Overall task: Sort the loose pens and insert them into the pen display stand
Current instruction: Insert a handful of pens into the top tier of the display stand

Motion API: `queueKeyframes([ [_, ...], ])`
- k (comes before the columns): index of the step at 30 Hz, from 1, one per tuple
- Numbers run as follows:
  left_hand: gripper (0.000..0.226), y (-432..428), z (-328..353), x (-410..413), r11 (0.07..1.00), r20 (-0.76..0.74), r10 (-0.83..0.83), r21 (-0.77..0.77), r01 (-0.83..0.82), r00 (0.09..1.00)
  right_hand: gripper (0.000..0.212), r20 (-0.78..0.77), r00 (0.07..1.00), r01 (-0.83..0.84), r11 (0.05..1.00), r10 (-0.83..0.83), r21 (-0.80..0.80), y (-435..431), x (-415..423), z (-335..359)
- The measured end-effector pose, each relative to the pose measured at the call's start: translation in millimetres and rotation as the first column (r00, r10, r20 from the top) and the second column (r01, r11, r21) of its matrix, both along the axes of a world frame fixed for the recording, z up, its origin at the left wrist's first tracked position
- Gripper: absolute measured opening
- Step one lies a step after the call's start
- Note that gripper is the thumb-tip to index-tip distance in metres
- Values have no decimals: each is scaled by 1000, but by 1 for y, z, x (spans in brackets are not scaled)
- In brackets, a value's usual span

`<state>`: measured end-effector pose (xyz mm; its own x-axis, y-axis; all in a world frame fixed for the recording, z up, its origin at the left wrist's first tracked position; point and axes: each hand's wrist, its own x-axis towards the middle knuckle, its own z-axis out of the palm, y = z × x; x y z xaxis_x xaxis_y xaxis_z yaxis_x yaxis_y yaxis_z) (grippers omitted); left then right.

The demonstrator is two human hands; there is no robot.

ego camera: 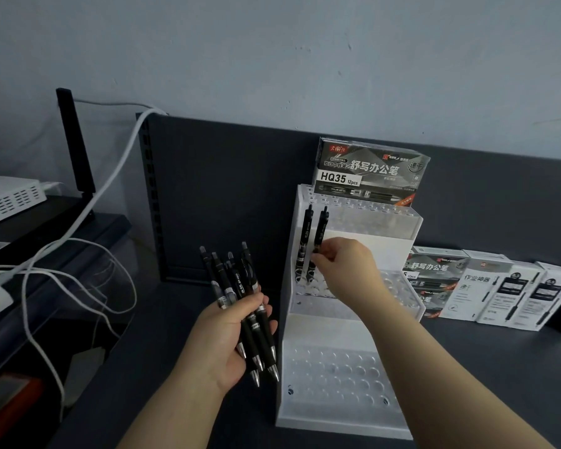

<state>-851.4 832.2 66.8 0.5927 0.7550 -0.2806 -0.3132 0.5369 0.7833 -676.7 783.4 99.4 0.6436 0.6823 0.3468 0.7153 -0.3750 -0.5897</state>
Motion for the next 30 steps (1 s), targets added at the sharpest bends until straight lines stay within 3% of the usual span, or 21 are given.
queueKeyframes([
  [5,6,-1,3,0,999,-18,-6,44,7,1000,16,-11,1000,-11,1000,11,-15,-2,-2,3],
  [10,6,-3,4,0,996,-30,-14,86,16,999,14,-110,993,-8,977,32,213,-20,-24,5],
  [14,21,-8,7,3,993,-1,-54,101,53,999,15,-311,886,-328,939,344,106,-32,-59,3],
  [22,32,-12,6,4,988,0,-138,71,137,990,6,-397,842,-403,915,365,-14,-38,-58,6],
  [25,29,-14,7,8,994,29,-112,22,111,993,9,-443,825,-365,929,351,58,-38,-53,9],
  [28,9,-11,7,7,998,25,-46,-50,47,999,16,-453,856,-137,955,248,263,-40,-34,21],
  [30,13,-9,6,6,997,-7,-36,-62,36,999,18,-426,886,-4,922,184,388,-39,-17,26],
])
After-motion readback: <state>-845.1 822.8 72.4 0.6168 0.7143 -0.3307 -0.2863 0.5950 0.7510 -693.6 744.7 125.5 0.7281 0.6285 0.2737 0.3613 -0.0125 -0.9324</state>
